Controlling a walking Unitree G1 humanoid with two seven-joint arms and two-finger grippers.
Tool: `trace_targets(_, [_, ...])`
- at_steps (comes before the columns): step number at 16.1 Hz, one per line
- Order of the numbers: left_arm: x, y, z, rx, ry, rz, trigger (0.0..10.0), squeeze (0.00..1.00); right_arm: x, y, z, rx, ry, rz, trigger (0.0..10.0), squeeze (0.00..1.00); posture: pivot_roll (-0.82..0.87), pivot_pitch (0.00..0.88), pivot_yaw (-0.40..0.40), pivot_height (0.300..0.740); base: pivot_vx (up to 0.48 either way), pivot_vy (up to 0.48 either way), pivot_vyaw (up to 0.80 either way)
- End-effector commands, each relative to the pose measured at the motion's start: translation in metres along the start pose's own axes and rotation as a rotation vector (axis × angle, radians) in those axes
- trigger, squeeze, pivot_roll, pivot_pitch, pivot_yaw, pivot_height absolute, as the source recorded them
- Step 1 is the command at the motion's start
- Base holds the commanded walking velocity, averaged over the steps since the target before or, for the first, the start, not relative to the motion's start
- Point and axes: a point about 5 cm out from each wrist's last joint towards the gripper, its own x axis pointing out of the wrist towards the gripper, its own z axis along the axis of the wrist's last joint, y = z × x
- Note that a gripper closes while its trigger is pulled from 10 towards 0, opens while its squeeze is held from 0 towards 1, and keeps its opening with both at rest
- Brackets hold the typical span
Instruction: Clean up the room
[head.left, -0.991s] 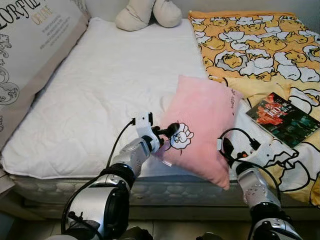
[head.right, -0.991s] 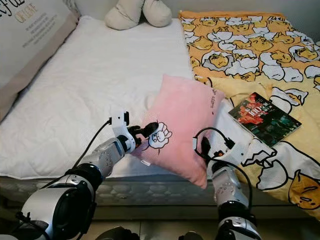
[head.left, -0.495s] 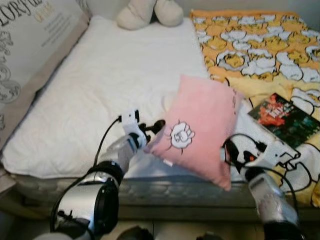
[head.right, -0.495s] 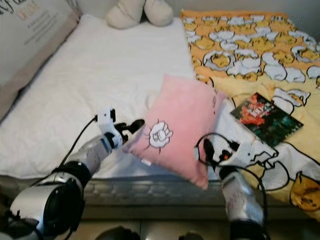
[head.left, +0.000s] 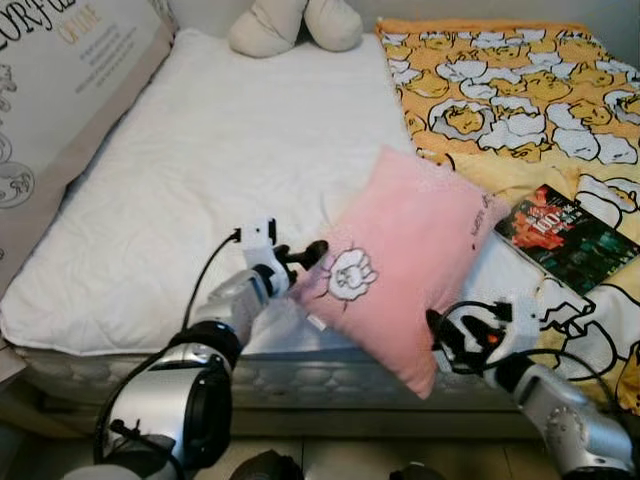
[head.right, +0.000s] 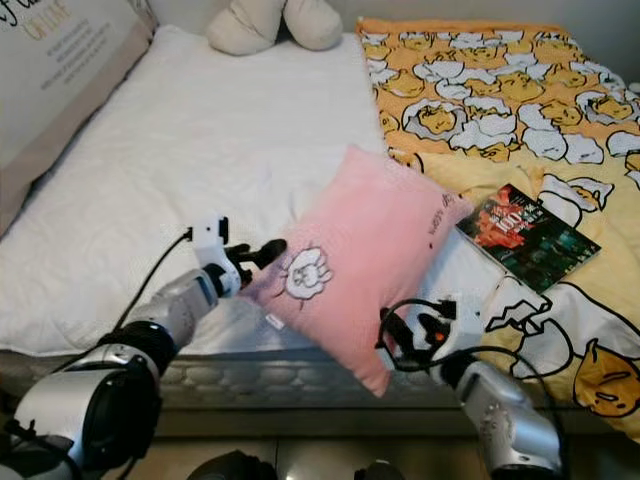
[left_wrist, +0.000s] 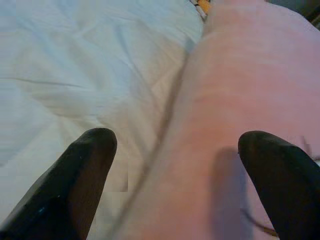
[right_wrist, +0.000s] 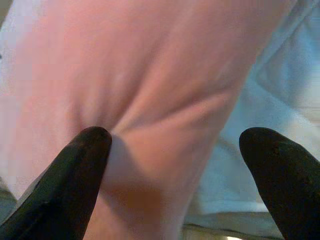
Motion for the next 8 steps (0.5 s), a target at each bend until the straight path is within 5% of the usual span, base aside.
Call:
trace_targets(1, [0.000,0.001,0.002,0.019,-0.001,-0.002,10.0,0.00,0.003,0.005,0.007,-0.026,-0.004,0.027,10.0,0.00,-0.16,0.000,0.070,0.706,0.000,0.000,0.00])
trace_targets(5, [0.001,-0.001,0.000,0.019,0.011,-0.009,10.0,0.00,0.028,0.011,-0.001,-0.064,0.037,0.045,10.0,0.00,-0.16,0.000,0.086,0.706,0.000,0.000,0.00])
trace_targets(8, [0.001,-0.002,0.001,0.018,0.010,-0.013,10.0,0.00,0.050,0.022,0.002,0.047,-0.007,0.024,10.0,0.00,-0.15,0.000,0.084,0.706,0.000,0.000,0.00])
